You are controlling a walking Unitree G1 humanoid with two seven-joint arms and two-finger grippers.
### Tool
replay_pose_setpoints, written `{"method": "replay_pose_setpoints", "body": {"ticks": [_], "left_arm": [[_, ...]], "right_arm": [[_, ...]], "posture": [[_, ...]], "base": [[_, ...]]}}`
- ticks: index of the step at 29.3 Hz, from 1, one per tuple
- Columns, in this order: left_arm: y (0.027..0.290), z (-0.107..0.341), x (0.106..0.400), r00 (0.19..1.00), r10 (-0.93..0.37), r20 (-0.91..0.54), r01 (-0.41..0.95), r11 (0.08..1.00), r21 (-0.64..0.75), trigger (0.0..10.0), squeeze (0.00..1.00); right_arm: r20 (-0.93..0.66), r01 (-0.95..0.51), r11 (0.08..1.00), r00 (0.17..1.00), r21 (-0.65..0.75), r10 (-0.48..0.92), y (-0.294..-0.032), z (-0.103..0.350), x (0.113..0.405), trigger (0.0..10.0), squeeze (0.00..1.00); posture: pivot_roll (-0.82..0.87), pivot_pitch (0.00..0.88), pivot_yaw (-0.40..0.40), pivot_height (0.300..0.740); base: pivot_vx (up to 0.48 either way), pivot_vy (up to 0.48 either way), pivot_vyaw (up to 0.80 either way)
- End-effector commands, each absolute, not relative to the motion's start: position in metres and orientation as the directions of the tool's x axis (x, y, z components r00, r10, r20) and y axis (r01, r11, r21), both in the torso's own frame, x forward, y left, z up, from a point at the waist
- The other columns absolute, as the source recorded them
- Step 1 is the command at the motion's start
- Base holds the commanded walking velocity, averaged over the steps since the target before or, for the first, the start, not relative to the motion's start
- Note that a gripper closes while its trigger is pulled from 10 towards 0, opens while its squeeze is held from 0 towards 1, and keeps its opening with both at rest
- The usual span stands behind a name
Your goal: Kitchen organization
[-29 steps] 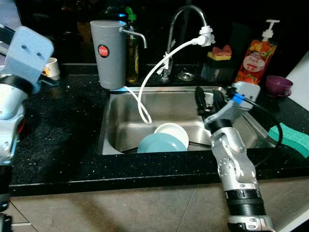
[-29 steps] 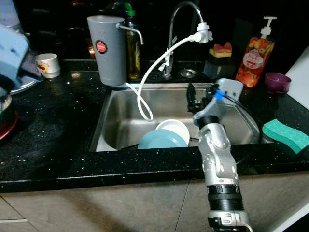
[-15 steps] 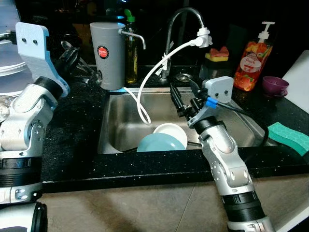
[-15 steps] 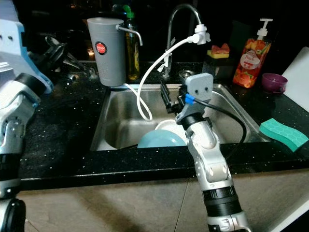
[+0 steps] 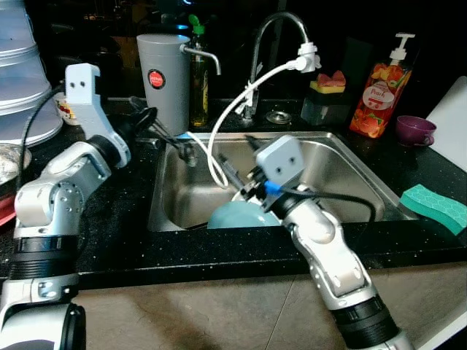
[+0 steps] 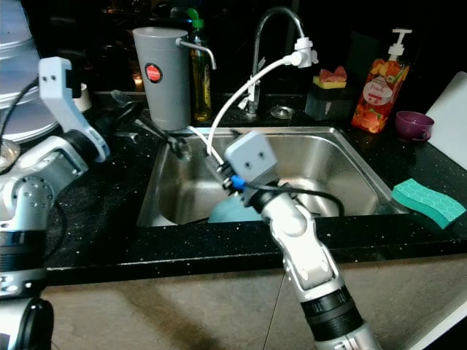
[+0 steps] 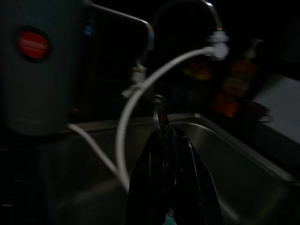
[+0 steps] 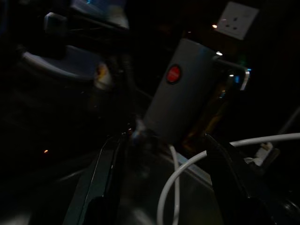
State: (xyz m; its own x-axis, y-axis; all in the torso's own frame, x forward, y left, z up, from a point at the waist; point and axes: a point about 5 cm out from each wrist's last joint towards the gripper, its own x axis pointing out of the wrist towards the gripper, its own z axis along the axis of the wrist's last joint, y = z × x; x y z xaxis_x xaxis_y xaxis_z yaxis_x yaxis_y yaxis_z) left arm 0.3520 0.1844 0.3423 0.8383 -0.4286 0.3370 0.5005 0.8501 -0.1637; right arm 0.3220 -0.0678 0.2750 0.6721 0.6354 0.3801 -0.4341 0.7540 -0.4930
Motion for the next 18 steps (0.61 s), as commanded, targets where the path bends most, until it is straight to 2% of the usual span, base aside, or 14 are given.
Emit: {"method": "replay_pose_setpoints", "body": {"ticks": [1,4,10,15,18], "left_arm": [[0.176,0.347,0.348,0.808,-0.474,0.351,0.548,0.822,-0.152,10.0,0.00],[0.158,0.346,0.344,0.753,-0.551,0.359,0.636,0.749,-0.186,10.0,0.00],[0.148,0.347,0.339,0.705,-0.595,0.385,0.697,0.680,-0.227,10.0,0.00],[0.143,0.347,0.337,0.683,-0.615,0.394,0.722,0.652,-0.232,10.0,0.00],[0.141,0.347,0.335,0.676,-0.623,0.394,0.730,0.642,-0.235,10.0,0.00]], "right_arm": [[0.374,-0.446,0.731,0.651,-0.517,0.661,-0.065,0.273,0.317,10.0,0.00],[0.355,-0.482,0.722,0.647,-0.496,0.675,-0.060,0.268,0.317,10.0,0.00],[0.349,-0.505,0.732,0.655,-0.458,0.670,-0.058,0.265,0.318,10.0,0.00],[0.341,-0.504,0.740,0.668,-0.446,0.661,-0.057,0.263,0.320,10.0,0.00],[0.330,-0.454,0.766,0.712,-0.455,0.619,-0.060,0.259,0.326,10.0,0.00]], "posture": [[0.03,0.109,-0.037,0.740],[0.03,0.109,-0.037,0.740],[0.03,0.113,-0.036,0.740],[0.03,0.113,-0.036,0.740],[0.03,0.113,-0.036,0.740]], "base": [[0.000,0.000,0.00],[0.000,0.000,0.00],[0.000,0.000,0.00],[0.000,0.000,0.00],[0.000,0.000,0.00]]}}
